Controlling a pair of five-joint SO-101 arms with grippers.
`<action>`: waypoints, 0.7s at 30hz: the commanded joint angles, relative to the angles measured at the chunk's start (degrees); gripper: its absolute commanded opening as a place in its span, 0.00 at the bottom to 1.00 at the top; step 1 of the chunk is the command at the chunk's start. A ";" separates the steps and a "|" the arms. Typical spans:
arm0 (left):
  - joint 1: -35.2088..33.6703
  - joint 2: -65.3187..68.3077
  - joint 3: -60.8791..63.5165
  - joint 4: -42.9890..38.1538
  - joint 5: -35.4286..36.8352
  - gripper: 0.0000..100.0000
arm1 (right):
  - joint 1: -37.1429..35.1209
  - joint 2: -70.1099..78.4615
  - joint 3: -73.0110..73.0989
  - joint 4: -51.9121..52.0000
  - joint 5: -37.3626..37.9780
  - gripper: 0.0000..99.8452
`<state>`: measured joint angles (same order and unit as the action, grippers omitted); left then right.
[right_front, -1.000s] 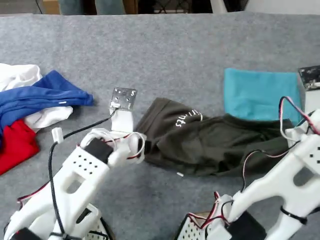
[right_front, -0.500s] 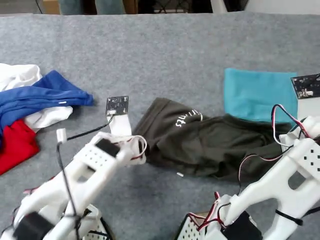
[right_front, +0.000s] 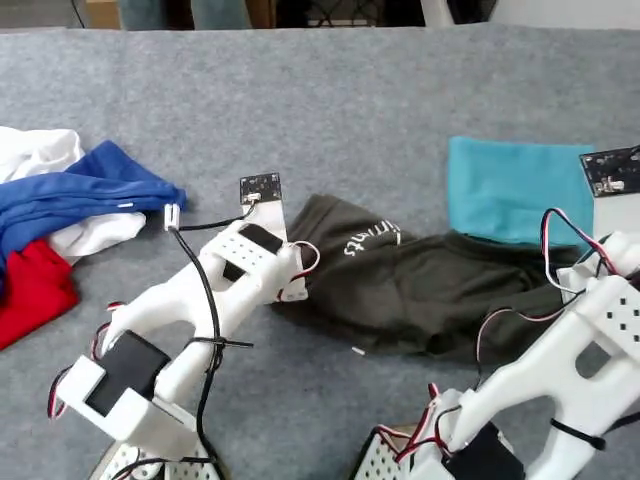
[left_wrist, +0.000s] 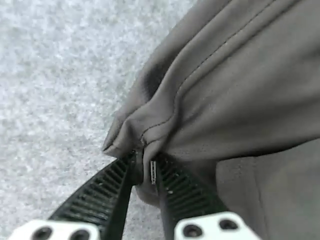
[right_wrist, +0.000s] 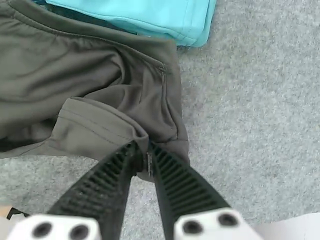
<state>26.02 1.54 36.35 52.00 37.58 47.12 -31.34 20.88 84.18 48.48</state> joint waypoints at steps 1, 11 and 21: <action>-3.74 -3.43 -0.48 1.23 -2.73 0.03 | -0.79 -1.63 -3.56 -0.44 -0.09 0.01; -28.53 -36.84 -16.48 13.80 -5.10 0.03 | -3.87 -1.71 -17.89 -0.53 -10.81 0.01; -53.14 -47.12 -19.56 14.59 -5.45 0.03 | -14.77 -1.71 -29.41 -0.35 -25.14 0.01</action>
<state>-19.60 -43.82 19.91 65.98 32.75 33.93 -31.43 -3.38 84.18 27.30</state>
